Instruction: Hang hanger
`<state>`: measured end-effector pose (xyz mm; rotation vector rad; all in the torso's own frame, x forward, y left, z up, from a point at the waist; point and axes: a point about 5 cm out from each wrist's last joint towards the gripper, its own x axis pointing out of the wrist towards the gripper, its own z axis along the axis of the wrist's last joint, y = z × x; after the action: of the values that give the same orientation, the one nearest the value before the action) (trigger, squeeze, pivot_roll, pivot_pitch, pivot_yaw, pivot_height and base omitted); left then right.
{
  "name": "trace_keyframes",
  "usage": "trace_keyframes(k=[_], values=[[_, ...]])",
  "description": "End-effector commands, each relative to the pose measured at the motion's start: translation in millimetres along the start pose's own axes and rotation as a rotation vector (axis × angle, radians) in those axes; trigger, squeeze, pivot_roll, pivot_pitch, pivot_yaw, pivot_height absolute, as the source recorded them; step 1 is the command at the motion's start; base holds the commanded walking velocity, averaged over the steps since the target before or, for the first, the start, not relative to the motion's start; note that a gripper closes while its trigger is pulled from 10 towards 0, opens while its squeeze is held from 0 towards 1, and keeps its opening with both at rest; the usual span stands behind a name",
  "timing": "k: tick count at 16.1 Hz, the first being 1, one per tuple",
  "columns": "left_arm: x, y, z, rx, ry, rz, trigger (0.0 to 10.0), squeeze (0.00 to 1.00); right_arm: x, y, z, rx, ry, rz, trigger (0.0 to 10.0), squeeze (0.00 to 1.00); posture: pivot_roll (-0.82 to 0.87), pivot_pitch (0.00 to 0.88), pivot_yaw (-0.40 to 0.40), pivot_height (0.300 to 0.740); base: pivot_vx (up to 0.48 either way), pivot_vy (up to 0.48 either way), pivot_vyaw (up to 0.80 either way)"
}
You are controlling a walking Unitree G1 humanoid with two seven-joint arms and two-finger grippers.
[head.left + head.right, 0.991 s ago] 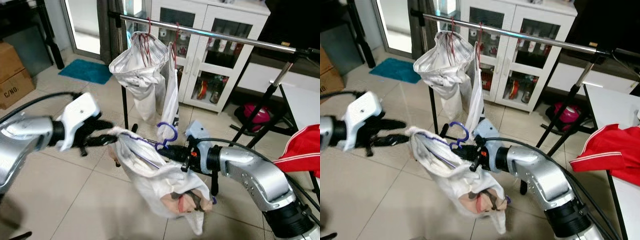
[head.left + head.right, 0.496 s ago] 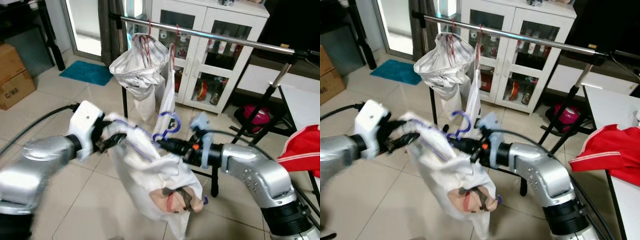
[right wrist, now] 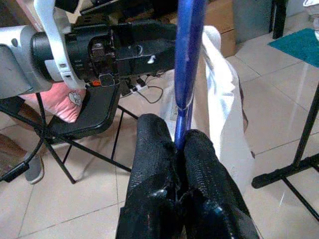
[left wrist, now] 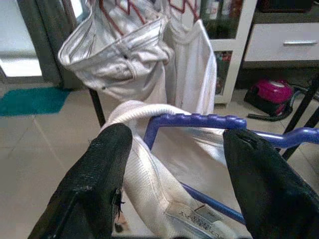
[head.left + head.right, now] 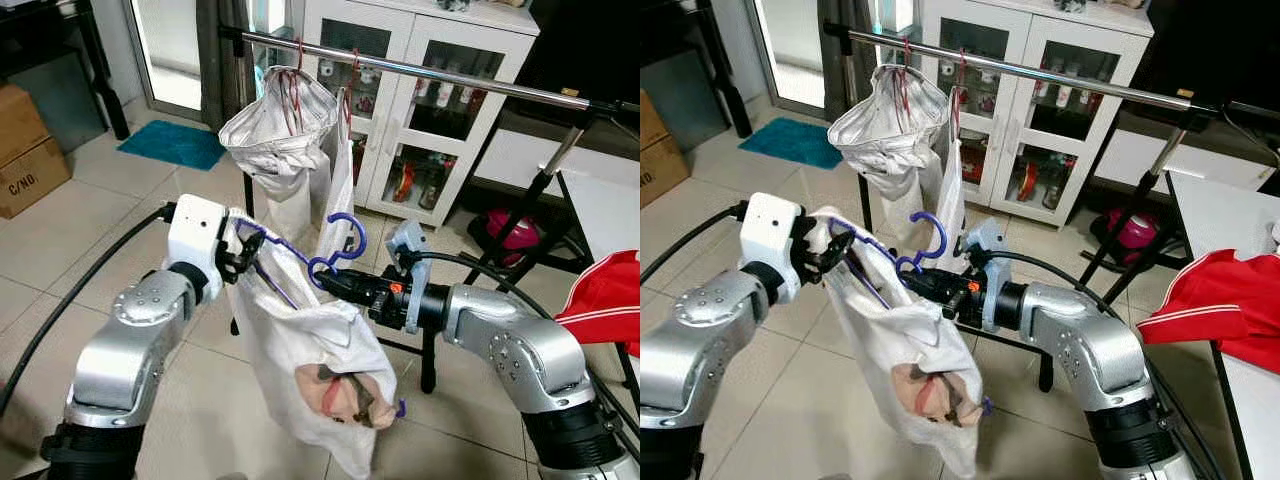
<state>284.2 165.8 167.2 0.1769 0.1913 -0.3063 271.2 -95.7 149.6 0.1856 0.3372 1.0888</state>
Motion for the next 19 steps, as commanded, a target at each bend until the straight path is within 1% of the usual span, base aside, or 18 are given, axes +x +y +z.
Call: trace_keyframes(k=[1, 2, 3, 5, 6, 7, 8, 9, 10, 11, 12, 13, 14, 15, 17, 19], values=[[-1.2, -8.0, 0.7, 0.039, -0.034, -0.041, 10.0, 0.00, -1.9, -2.2, 3.6, 0.005, -0.016, -0.004, 0.0, 0.00, -0.05, 0.000, -0.073, 0.740, 0.000, 0.000, 0.00], [-1.7, -8.0, 1.2, 0.044, -0.046, -0.037, 10.0, 0.00, -2.0, -2.4, 3.6, 0.005, -0.015, -0.005, 0.0, 0.00, -0.05, 0.000, -0.073, 0.740, 0.000, 0.000, 0.00], [-4.7, -7.7, 8.4, 0.060, -0.120, -0.025, 10.0, 0.00, -2.0, -3.0, 3.4, 0.006, -0.014, -0.008, 0.0, 0.00, -0.05, 0.000, -0.076, 0.740, 0.000, 0.000, 0.00], [-7.8, -7.8, 15.5, 0.080, -0.198, -0.014, 10.0, 0.00, -1.7, -3.4, 3.6, 0.007, -0.014, -0.011, 0.0, 0.00, -0.05, 0.000, -0.080, 0.740, 0.000, 0.000, 0.00], [-10.5, -4.5, 18.2, 0.067, -0.243, 0.031, 10.0, 0.00, -1.3, -3.3, 3.2, 0.009, -0.011, -0.010, 0.0, 0.00, -0.05, 0.000, -0.083, 0.740, 0.000, 0.000, 0.00], [-11.7, 0.3, 14.2, 0.043, -0.236, 0.080, 10.0, 0.00, -1.0, -2.9, 2.3, 0.011, -0.005, -0.008, 0.0, 0.00, -0.04, 0.000, -0.089, 0.740, 0.000, 0.000, 0.00], [-12.0, 2.5, 11.8, 0.027, -0.223, 0.105, 10.0, 0.00, -0.9, -2.8, 2.1, 0.011, -0.003, -0.007, 0.0, 0.00, -0.04, 0.000, -0.089, 0.740, 0.000, 0.000, 0.00], [-11.7, 7.5, 4.0, -0.011, -0.176, 0.162, 10.0, 0.00, -0.7, -2.7, 2.0, 0.010, -0.001, -0.005, 0.0, 0.00, -0.04, 0.000, -0.091, 0.740, 0.000, 0.000, 0.00], [-10.9, 9.5, -6.1, -0.063, -0.111, 0.189, 10.0, 0.00, -0.6, -2.7, 2.2, 0.010, 0.000, -0.004, 0.0, 0.00, -0.04, 0.000, -0.091, 0.740, 0.000, 0.000, 0.00], [-10.1, 6.7, -14.0, -0.107, -0.058, 0.177, 8.2, 0.00, -0.5, -2.9, 2.5, 0.009, 0.000, -0.003, 0.0, 0.00, -0.04, 0.000, -0.092, 0.740, 0.000, 0.000, 0.00], [-9.5, 2.5, -17.9, -0.107, -0.037, 0.155, 4.0, 0.00, -0.2, -2.8, 2.6, 0.008, 0.000, -0.003, 0.0, 0.00, -0.04, 0.000, -0.092, 0.740, 0.000, 0.000, 0.00], [-8.9, -0.3, -19.8, -0.116, -0.030, 0.141, 0.9, 0.00, 0.0, -2.9, 2.8, 0.007, 0.000, -0.003, 0.0, 0.00, -0.04, 0.000, -0.092, 0.740, 0.000, 0.000, 0.00], [-8.1, -4.5, -22.1, -0.131, -0.021, 0.118, 0.0, 0.00, 0.4, -2.8, 3.0, 0.006, -0.001, -0.003, 0.0, 0.00, -0.05, 0.000, -0.091, 0.740, 0.000, 0.000, 0.00], [-7.6, -6.6, -23.0, -0.136, -0.013, 0.103, 0.0, 0.00, 0.4, -3.0, 3.3, 0.006, -0.002, -0.003, 0.0, 0.00, -0.05, 0.000, -0.091, 0.740, 0.000, 0.000, 0.00], [-6.1, -11.5, -27.2, -0.168, 0.033, 0.072, 0.0, 0.00, -0.6, -3.7, 4.5, 0.002, -0.002, -0.005, 0.0, 0.00, -0.05, 0.000, -0.090, 0.740, 0.000, 0.000, 0.00], [-5.5, -9.7, -29.0, -0.169, 0.051, 0.103, 0.0, 0.00, -0.7, -3.8, 4.5, 0.002, -0.002, -0.007, 0.0, 0.00, -0.05, 0.000, -0.089, 0.740, 0.000, 0.000, 0.00]])
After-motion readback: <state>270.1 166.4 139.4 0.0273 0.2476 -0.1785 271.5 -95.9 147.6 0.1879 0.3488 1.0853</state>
